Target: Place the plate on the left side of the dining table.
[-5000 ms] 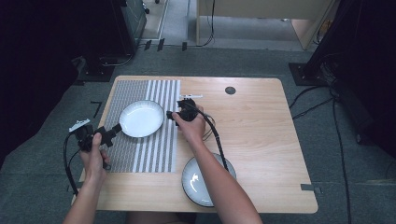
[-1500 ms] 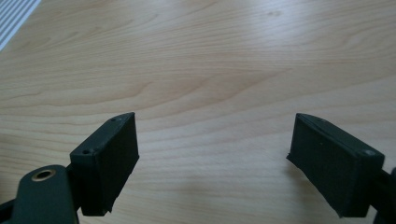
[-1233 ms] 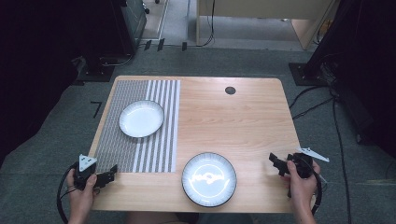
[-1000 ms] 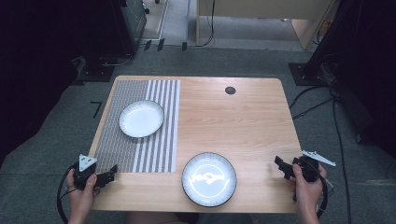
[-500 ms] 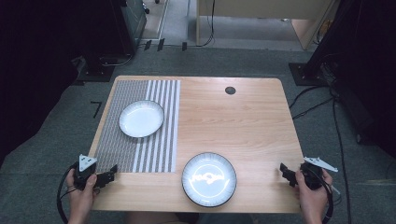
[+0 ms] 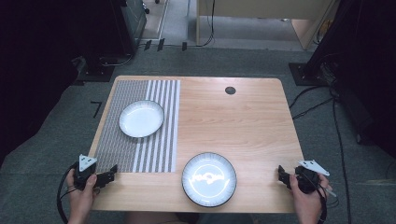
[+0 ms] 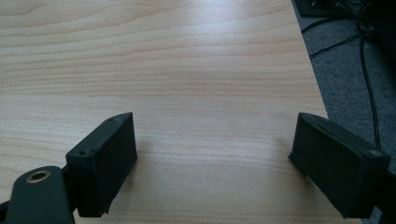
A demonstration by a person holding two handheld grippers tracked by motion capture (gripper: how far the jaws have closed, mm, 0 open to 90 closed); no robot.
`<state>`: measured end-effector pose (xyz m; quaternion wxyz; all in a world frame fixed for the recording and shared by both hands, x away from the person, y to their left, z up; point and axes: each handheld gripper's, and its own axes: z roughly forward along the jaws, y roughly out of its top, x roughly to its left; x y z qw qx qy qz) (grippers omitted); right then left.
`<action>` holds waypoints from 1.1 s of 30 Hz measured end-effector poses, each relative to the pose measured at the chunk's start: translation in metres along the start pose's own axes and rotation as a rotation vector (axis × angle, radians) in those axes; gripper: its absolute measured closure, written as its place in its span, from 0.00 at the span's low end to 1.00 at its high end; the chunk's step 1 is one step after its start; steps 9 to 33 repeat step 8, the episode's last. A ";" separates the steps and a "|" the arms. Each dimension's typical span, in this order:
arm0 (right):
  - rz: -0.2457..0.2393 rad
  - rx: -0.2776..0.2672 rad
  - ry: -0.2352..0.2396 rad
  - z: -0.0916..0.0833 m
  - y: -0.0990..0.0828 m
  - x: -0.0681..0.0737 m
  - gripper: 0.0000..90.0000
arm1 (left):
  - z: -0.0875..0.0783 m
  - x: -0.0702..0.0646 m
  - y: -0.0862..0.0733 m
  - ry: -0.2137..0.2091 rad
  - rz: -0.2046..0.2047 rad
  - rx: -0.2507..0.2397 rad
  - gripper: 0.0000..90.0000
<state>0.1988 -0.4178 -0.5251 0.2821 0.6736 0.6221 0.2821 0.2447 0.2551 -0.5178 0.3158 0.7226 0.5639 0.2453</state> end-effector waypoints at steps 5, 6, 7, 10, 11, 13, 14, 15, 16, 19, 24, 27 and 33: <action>0.006 0.002 -0.006 0.000 0.000 0.000 0.13 | 0.000 0.000 0.000 0.000 0.000 0.000 0.13; 0.007 0.002 -0.007 0.001 0.000 0.000 0.13 | 0.000 0.000 0.000 0.000 -0.001 0.000 0.13; 0.009 0.003 -0.010 0.001 0.000 0.000 0.12 | 0.000 0.000 0.000 0.000 0.000 0.000 0.13; 0.012 0.006 -0.013 0.001 0.000 0.000 0.11 | 0.000 0.000 0.000 0.000 -0.001 0.000 0.13; 0.012 0.006 -0.013 0.001 0.000 0.000 0.11 | 0.000 0.000 0.000 0.000 -0.001 0.000 0.13; 0.012 0.006 -0.013 0.001 0.000 0.000 0.11 | 0.000 0.000 0.000 0.000 -0.001 0.000 0.13; 0.012 0.006 -0.013 0.001 0.000 0.000 0.11 | 0.000 0.000 0.000 0.000 -0.001 0.000 0.13; 0.012 0.006 -0.013 0.001 0.000 0.000 0.11 | 0.000 0.000 0.000 0.000 -0.001 0.000 0.13; 0.012 0.006 -0.013 0.001 0.000 0.000 0.11 | 0.000 0.000 0.000 0.000 -0.001 0.000 0.13; 0.012 0.006 -0.013 0.001 0.000 0.000 0.11 | 0.000 0.000 0.000 0.000 -0.001 0.000 0.13; 0.012 0.006 -0.013 0.001 0.000 0.000 0.11 | 0.000 0.000 0.000 0.000 -0.001 0.000 0.13; 0.012 0.006 -0.013 0.001 0.000 0.000 0.11 | 0.000 0.000 0.000 0.000 -0.001 0.000 0.13; 0.012 0.006 -0.013 0.001 0.000 0.000 0.11 | 0.000 0.000 0.000 0.000 -0.001 0.000 0.13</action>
